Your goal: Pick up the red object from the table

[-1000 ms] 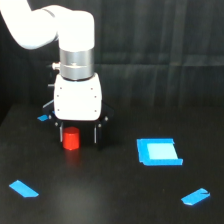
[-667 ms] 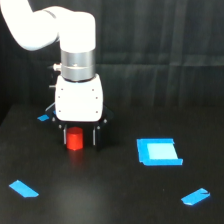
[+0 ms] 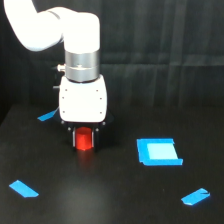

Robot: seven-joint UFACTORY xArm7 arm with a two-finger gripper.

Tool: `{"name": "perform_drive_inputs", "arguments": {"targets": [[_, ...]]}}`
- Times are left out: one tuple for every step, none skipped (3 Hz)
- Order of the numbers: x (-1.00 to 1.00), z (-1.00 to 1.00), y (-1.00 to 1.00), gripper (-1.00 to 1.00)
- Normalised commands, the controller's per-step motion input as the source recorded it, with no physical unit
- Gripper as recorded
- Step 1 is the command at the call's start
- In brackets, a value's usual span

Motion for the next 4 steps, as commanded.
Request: {"name": "perform_drive_inputs", "arguments": {"targets": [[0.18,0.04,-0.07,-1.00],[0.03,1.00,-0.11,-0.99],[-0.05,0.96,-0.06,-1.00],[0.07,0.98,-0.04,-1.00]]}}
